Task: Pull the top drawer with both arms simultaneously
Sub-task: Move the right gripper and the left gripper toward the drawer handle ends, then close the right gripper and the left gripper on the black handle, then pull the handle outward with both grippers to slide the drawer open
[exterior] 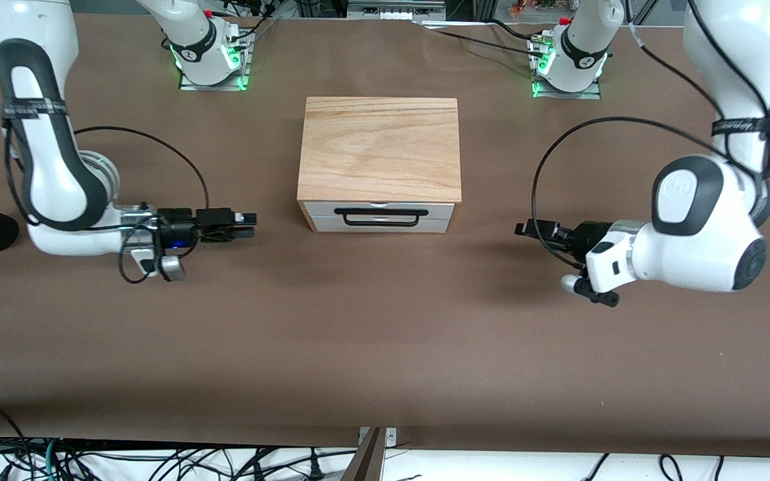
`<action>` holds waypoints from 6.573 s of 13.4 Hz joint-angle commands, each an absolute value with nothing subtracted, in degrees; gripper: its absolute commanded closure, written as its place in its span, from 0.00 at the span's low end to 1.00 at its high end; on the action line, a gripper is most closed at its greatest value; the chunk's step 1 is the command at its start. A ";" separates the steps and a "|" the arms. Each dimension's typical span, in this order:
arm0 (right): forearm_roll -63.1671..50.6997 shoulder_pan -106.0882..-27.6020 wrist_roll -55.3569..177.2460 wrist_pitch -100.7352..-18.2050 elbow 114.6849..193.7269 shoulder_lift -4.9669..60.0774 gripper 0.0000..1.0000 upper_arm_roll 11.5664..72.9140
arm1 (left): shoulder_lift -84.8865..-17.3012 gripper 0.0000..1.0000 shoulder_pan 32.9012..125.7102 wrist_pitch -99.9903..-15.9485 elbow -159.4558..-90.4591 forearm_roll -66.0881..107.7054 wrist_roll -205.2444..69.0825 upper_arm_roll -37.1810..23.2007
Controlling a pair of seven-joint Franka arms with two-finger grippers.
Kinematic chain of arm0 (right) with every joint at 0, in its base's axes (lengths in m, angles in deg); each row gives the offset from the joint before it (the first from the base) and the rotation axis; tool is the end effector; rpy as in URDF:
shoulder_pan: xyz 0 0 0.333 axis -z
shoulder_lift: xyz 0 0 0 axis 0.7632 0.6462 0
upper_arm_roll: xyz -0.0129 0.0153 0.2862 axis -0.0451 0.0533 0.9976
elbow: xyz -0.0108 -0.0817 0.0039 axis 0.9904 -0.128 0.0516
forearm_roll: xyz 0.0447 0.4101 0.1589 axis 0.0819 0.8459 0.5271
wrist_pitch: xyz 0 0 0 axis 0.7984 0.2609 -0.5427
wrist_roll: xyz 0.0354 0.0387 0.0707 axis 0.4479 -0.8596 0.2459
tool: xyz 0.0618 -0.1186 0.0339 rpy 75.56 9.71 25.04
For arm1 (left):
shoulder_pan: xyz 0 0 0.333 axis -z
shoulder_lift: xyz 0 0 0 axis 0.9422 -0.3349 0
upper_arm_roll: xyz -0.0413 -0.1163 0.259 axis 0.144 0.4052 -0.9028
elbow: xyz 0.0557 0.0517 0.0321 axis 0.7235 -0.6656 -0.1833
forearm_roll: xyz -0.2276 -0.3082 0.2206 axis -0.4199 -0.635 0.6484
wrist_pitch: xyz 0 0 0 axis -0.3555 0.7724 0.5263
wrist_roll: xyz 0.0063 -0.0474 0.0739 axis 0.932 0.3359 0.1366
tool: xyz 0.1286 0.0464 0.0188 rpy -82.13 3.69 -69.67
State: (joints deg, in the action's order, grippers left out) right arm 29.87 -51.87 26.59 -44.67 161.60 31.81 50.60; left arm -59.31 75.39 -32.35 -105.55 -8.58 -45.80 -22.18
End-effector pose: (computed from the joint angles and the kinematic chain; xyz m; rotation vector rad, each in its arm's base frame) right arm 0.6214 0.1688 0.2066 -1.8881 -0.0854 0.1469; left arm 0.6814 -0.1761 0.2930 2.3763 -0.3078 -0.4194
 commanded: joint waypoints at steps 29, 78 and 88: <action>53.86 -59.85 3.22 -57.58 166.72 39.95 0.81 59.99 | -69.77 0.13 84.41 -38.20 -120.17 -53.06 -12.16 -20.75; 53.60 -61.52 12.09 -57.58 148.54 49.88 1.00 57.54 | -79.52 1.00 84.93 -40.11 -102.34 -58.09 -15.92 -21.89; 53.51 -61.79 15.52 -58.90 139.65 56.03 1.00 57.09 | -85.32 1.00 85.02 -44.25 -92.50 -58.44 -20.22 -21.89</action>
